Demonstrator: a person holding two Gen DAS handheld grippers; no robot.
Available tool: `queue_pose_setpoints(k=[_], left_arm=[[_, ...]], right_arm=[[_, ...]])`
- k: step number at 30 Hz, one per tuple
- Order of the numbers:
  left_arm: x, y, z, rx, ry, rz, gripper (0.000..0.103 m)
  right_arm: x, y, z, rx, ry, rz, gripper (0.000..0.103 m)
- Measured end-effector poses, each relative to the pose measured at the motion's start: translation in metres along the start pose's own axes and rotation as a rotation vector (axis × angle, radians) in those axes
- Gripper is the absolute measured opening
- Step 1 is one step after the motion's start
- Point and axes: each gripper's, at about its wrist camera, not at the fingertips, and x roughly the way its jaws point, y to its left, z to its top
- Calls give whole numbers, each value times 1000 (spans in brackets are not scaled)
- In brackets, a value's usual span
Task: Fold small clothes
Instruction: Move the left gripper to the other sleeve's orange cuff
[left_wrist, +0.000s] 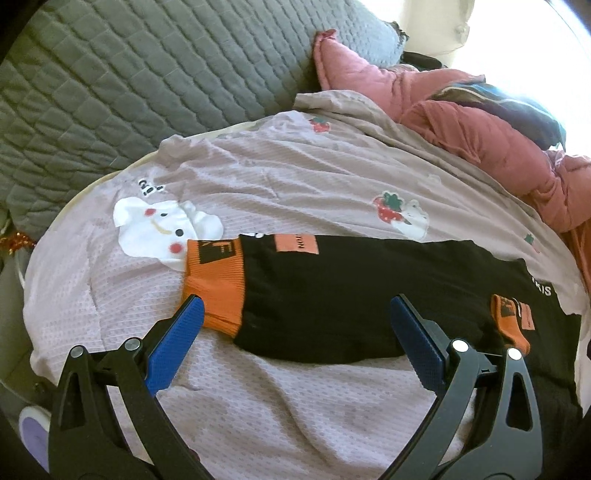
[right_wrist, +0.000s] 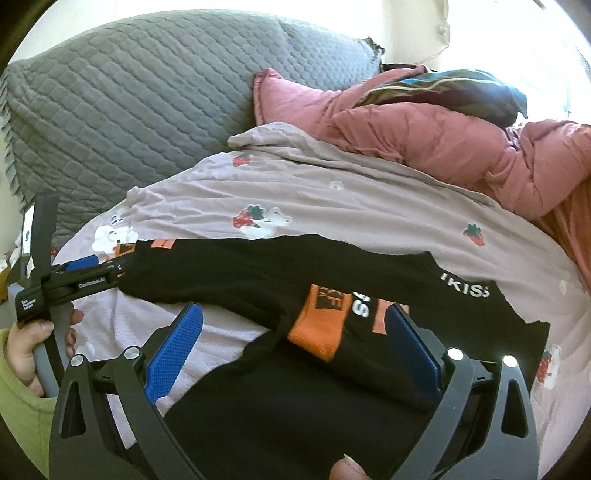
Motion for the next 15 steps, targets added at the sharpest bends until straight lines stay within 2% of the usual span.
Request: queue_pose_setpoints(k=[10,15], left_arm=[[16,29,-1,-110,21,37,93],[26,34,-2,-133,29,36,91]], right_arm=[[21,28,5,-66,7,38,98],[35,36,2,-74,25,52,98]])
